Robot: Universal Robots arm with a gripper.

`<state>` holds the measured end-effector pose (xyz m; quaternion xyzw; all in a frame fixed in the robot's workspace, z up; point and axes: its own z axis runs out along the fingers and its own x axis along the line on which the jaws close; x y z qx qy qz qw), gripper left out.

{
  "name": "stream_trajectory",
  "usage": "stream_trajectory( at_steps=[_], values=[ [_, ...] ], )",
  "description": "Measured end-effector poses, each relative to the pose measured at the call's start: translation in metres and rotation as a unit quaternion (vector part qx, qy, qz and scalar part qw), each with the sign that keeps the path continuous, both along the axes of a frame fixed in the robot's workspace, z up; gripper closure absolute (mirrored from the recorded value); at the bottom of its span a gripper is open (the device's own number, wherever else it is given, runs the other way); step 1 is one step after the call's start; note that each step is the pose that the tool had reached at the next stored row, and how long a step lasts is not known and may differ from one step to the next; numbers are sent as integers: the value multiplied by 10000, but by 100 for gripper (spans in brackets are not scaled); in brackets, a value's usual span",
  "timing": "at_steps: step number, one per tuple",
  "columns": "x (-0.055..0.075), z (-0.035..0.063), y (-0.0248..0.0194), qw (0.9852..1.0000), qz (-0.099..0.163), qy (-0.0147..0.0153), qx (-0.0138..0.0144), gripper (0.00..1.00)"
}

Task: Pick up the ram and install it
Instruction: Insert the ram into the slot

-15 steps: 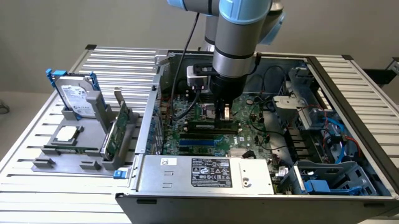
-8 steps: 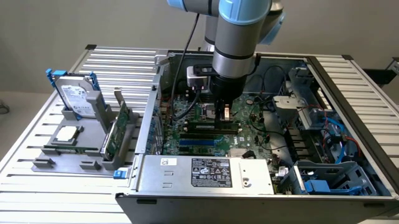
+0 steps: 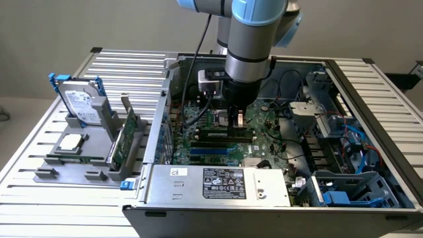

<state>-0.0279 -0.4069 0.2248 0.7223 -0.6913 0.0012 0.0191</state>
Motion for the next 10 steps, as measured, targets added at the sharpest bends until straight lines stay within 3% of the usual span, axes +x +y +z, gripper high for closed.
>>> stream_trajectory(
  at_steps=[4,10],
  values=[
    [-1,-9,5,10000,0,0,-4,86],
    [-4,-45,4,10000,1,0,-34,86]
  ],
)
